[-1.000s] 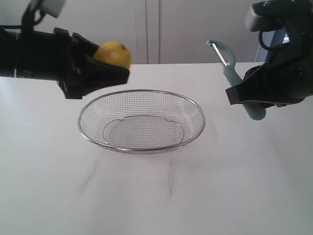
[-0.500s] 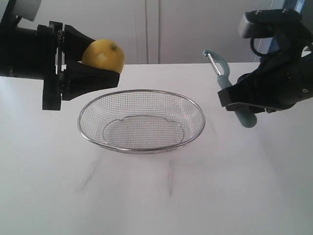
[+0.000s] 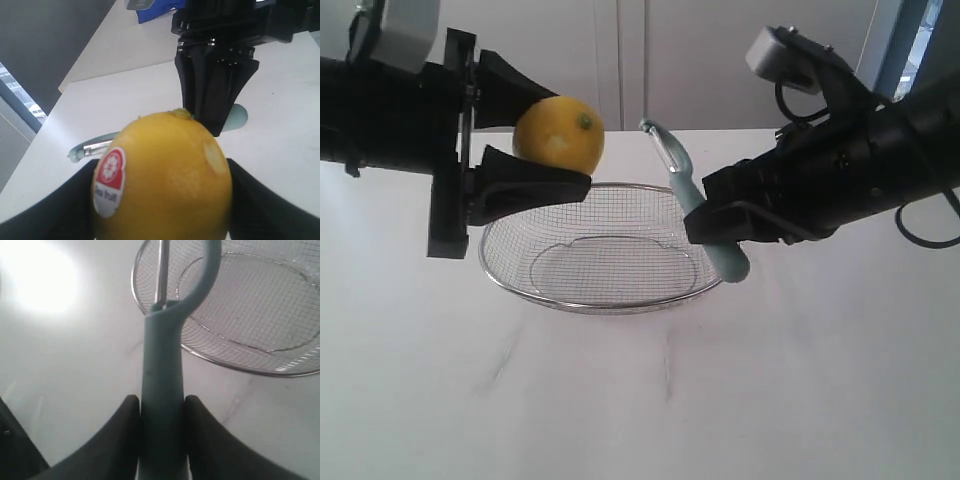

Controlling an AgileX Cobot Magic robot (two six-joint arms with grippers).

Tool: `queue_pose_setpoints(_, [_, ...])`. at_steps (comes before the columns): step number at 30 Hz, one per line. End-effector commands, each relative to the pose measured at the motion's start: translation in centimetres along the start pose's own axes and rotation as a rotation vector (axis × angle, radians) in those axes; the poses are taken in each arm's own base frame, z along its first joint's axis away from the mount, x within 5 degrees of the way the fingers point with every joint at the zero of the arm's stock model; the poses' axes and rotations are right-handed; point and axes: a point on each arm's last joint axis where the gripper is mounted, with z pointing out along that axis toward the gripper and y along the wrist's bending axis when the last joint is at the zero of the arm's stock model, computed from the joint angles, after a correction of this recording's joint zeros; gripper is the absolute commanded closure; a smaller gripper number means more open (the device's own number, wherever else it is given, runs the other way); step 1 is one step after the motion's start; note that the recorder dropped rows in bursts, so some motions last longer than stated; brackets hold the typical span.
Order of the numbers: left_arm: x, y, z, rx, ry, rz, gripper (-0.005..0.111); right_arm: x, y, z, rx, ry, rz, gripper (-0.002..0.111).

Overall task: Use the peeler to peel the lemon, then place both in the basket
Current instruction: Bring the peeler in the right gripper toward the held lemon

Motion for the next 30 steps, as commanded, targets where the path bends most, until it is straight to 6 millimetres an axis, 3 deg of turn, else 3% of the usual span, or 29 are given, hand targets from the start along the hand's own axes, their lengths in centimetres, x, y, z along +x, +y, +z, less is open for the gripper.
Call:
queue_pose_setpoints(1, [-0.6, -0.1, 0.7, -0.054, 0.024, 0.177, 0.107, -0.1, 0.5, -0.1, -0.063, -0.017, 0.010, 0.108])
queue_pose_setpoints(10, [-1.0, -0.1, 1.7, -0.126, 0.050, 0.089, 0.107, -0.4, 2.1, 0.3, -0.152, -0.059, -0.025, 0.108])
queue_pose_setpoints(24, [-1.1, -0.2, 2.2, -0.167, 0.073, 0.048, 0.107, -0.7, 1.8, 0.8, -0.105, -0.091, -0.034, 0.108])
queue_pose_setpoints(27, [-0.9, 0.0, 2.1, -0.188, 0.094, 0.009, 0.107, -0.9, 2.1, 0.0, -0.085, -0.129, -0.054, 0.108])
queue_pose_setpoints(30, [-0.9, 0.0, 2.1, -0.185, 0.100, 0.013, 0.107, -1.2, 2.7, -2.1, -0.052, -0.213, -0.087, 0.108])
